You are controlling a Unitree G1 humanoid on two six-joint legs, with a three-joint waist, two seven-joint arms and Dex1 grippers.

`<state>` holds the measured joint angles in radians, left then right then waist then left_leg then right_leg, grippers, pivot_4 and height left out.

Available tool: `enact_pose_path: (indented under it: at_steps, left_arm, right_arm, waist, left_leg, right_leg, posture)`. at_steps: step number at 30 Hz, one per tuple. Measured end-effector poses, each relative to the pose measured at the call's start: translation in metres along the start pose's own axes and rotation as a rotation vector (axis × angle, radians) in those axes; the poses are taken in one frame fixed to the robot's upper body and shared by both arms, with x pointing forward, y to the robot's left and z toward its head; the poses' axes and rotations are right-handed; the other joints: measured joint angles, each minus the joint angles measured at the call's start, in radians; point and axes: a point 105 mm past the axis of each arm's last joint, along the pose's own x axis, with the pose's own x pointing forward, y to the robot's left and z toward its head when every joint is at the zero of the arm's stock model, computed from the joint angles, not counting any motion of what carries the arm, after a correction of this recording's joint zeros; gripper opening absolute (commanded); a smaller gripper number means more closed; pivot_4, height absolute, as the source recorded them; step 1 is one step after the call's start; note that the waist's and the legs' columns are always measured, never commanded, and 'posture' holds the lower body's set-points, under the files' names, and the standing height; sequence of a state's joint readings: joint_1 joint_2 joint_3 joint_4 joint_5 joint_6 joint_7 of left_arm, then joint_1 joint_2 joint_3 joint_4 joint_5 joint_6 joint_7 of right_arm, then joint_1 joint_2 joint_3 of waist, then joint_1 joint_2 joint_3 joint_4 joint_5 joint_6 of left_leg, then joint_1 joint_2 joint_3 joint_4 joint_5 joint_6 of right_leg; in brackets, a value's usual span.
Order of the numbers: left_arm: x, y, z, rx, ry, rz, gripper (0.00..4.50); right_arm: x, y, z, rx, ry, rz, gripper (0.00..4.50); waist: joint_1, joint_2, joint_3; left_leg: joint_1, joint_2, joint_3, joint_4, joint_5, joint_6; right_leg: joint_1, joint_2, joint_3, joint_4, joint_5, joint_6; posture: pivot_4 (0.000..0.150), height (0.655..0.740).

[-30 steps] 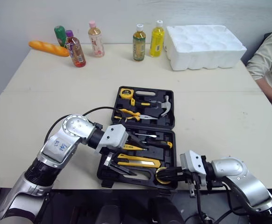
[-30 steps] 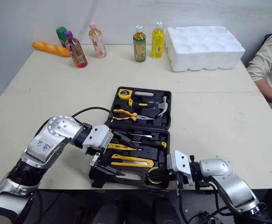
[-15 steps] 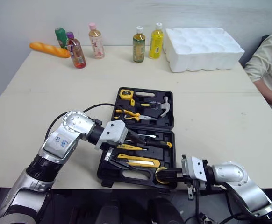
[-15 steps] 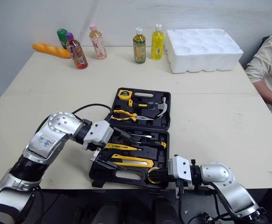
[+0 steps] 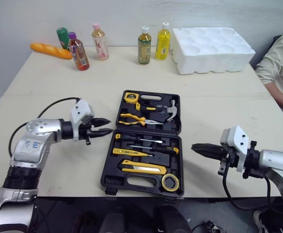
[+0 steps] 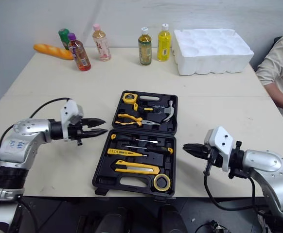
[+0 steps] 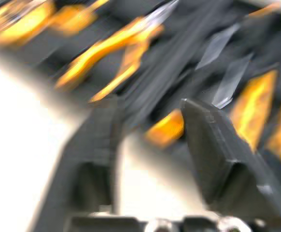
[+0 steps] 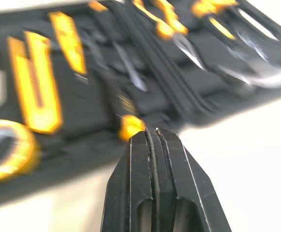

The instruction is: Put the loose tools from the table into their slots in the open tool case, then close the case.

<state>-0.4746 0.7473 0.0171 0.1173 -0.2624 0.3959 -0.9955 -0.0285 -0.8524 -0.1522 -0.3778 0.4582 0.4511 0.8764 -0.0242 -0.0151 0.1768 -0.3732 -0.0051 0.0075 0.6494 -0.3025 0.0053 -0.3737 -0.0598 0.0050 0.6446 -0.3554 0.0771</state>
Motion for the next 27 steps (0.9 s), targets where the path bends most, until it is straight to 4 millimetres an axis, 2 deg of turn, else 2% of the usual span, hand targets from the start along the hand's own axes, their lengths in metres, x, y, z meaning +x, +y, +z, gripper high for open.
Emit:
enact_pose_path:
  at_steps: [1, 6, 10, 15, 27]
  left_arm:
    - [0.0, 0.002, -0.005, 0.003, 0.017, 0.007, 0.08]
    - [0.016, 0.001, -0.02, -0.002, 0.043, -0.004, 0.08]
    - [0.035, -0.006, -0.015, 0.006, 0.038, -0.045, 0.08]
    - [0.043, -0.005, -0.02, -0.01, 0.049, -0.032, 0.08]
    - [0.062, -0.018, -0.016, -0.083, 0.043, -0.04, 0.08]
  right_arm:
    - [0.002, -0.006, -0.004, 0.009, 0.019, -0.031, 0.0]
    - [0.023, -0.013, -0.017, 0.017, 0.08, -0.065, 0.0]
    - [0.049, -0.007, -0.015, 0.025, 0.067, -0.023, 0.0]
    - [0.064, -0.01, -0.014, 0.023, 0.093, -0.008, 0.0]
    - [0.072, -0.031, -0.016, 0.032, 0.14, -0.02, 0.0]
  waist:
    - [0.0, 0.0, 0.0]
    - [0.003, 0.0, 0.0]
    - [0.002, 0.0, 0.0]
    - [-0.004, 0.0, 0.0]
    - [0.003, 0.0, 0.0]
  left_leg:
    - [-0.001, 0.0, 0.0, 0.0, 0.0, 0.0]
    - [-0.002, 0.0, 0.0, 0.0, 0.0, 0.0]
    - [-0.003, 0.0, 0.0, 0.0, 0.0, 0.0]
    - [-0.003, 0.0, 0.001, 0.001, 0.0, 0.0]
    - [-0.004, 0.0, 0.001, 0.003, 0.001, -0.001]
  right_leg:
    - [-0.001, 0.0, 0.0, 0.0, 0.0, 0.0]
    - [-0.003, 0.0, 0.0, 0.0, 0.0, 0.0]
    - [-0.003, 0.0, 0.0, 0.001, 0.0, 0.0]
    - [-0.003, 0.0, 0.0, 0.002, 0.0, 0.0]
    - [-0.003, 0.0, 0.0, 0.002, 0.001, 0.001]
  posture:
    - [0.15, 0.74]
    - [0.15, 0.74]
    - [0.15, 0.74]
    - [0.15, 0.74]
    - [0.15, 0.74]
